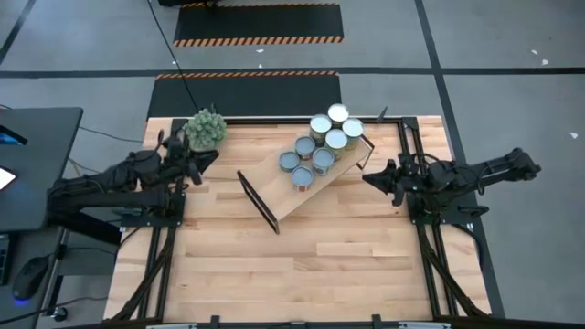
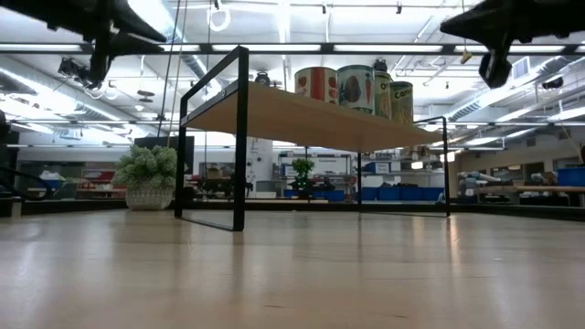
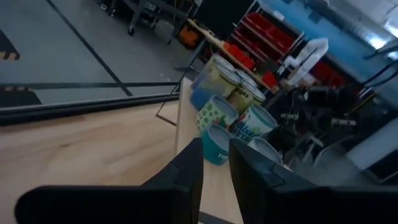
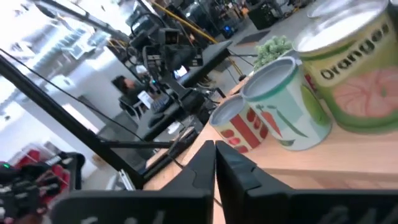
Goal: Pick and place cans onto a shelf
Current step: Return to Home Position
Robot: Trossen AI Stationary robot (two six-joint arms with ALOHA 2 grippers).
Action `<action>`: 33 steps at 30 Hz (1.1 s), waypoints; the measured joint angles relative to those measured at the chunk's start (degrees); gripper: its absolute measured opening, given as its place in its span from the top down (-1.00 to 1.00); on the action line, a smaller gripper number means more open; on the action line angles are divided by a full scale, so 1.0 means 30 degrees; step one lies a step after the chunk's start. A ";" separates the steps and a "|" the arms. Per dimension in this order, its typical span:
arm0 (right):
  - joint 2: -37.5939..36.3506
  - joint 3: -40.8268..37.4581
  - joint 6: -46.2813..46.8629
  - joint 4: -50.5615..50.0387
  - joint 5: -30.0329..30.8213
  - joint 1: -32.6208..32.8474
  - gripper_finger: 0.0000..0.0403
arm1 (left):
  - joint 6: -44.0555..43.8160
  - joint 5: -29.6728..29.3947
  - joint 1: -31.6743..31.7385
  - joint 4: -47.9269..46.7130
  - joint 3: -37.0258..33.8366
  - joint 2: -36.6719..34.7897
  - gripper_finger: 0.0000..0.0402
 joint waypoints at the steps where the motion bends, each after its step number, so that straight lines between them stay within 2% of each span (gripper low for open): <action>1: -0.0226 -0.0364 0.0137 0.0392 0.0007 0.0007 0.93 | -0.0224 -0.0067 0.0000 0.0099 -0.0347 -0.0326 0.59; 8: -0.1761 -0.2747 0.1356 0.2333 0.0082 0.0001 0.97 | -0.1815 -0.0822 0.0000 0.0504 -0.2267 -0.2335 0.59; 17: -0.3412 -0.4780 0.2473 0.3634 0.0503 0.0007 0.97 | -0.3359 -0.0850 0.0007 0.0539 -0.4172 -0.4477 0.59; 24: -0.4371 -0.6476 0.2785 0.5903 0.0491 0.0178 0.97 | -0.4347 -0.0805 0.0000 0.0651 -0.5327 -0.4964 0.59; 33: -0.4522 -0.6535 0.2975 0.5705 0.0959 0.0276 0.97 | -0.6597 -0.0609 -0.0843 0.1413 -0.7360 -0.4940 0.59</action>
